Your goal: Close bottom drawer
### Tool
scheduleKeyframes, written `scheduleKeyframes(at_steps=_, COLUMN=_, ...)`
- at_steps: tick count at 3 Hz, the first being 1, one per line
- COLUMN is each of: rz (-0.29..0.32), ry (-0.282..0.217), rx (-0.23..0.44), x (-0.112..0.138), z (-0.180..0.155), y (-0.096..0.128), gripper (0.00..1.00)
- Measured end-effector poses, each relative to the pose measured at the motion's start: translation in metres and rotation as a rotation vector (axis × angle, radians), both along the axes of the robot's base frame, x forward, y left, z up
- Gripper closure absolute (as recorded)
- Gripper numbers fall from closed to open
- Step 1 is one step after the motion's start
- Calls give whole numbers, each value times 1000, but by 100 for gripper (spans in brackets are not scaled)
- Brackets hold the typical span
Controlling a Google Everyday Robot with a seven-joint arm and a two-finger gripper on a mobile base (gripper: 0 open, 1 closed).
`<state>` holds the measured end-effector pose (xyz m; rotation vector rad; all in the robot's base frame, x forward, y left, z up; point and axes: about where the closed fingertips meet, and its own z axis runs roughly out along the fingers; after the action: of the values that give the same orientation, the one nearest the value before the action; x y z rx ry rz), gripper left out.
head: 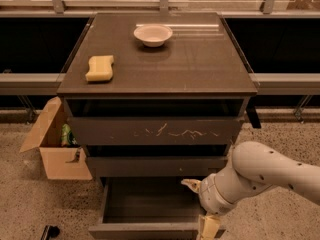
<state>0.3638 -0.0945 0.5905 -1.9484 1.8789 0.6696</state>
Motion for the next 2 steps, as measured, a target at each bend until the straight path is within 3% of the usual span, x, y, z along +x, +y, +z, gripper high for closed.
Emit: scheduleKeyframes(at_steps=2, rz=28, ry=26, rx=49, x=-1, z=-27, y=2, gripper=0)
